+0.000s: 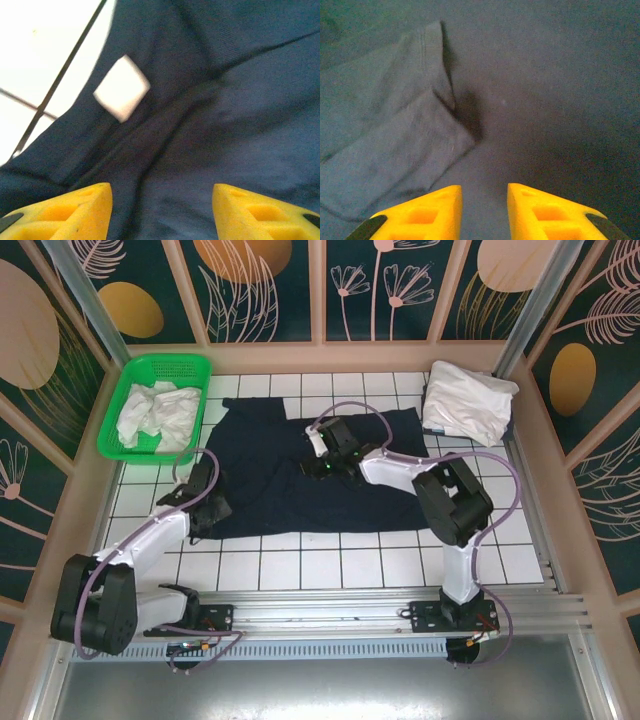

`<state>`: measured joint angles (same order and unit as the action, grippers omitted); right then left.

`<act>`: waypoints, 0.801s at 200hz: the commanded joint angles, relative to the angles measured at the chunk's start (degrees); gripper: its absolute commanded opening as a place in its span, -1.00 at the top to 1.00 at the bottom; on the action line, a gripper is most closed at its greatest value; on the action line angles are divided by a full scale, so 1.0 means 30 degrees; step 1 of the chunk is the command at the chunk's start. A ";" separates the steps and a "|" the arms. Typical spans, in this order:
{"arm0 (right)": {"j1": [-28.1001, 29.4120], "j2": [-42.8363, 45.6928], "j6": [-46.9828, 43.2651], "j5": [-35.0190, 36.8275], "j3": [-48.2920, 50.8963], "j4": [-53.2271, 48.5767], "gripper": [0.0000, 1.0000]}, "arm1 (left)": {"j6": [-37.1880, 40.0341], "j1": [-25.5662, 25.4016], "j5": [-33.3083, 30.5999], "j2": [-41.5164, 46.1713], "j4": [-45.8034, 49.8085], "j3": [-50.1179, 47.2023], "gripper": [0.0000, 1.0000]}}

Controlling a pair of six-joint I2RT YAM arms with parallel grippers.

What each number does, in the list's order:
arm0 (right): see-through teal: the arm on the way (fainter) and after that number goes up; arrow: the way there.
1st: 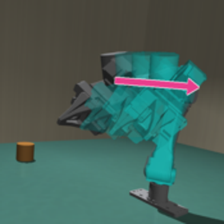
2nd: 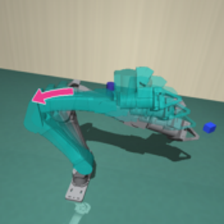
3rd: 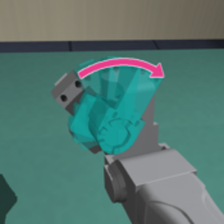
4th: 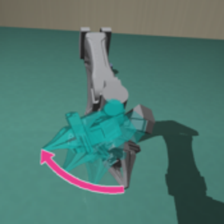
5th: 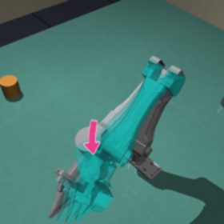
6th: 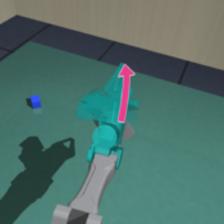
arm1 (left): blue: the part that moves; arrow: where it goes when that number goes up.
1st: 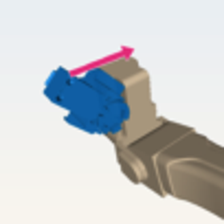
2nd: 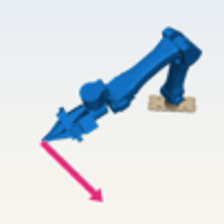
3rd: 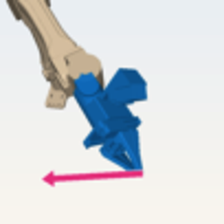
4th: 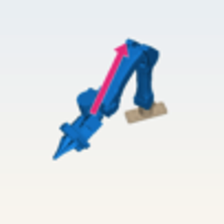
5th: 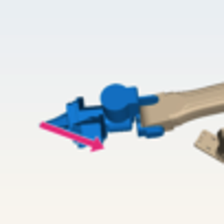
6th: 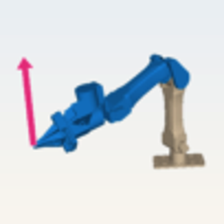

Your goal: Fold and stack the t-shirts

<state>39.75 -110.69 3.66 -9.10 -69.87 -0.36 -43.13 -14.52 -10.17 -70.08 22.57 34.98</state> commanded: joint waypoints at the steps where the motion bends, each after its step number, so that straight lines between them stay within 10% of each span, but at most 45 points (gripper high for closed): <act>1: 0.0081 0.1355 0.1557 -0.0718 0.2207 0.1561 0.38 | 0.2234 -0.0036 0.1565 -0.0917 -0.1409 0.2168 -0.11; 112: 0.0466 0.5921 0.4122 0.0122 1.0050 0.2147 0.26 | 0.6810 -0.0550 0.3918 -1.3065 -0.3157 1.0867 -0.06; 160: 0.0257 0.6544 0.4259 0.0901 1.1012 0.2143 0.25 | 0.7504 -0.0563 0.3329 -1.4524 -0.2606 1.2138 0.59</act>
<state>40.86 -92.23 15.38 -9.02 -38.50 7.38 -23.09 -16.14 0.82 -111.92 13.50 69.47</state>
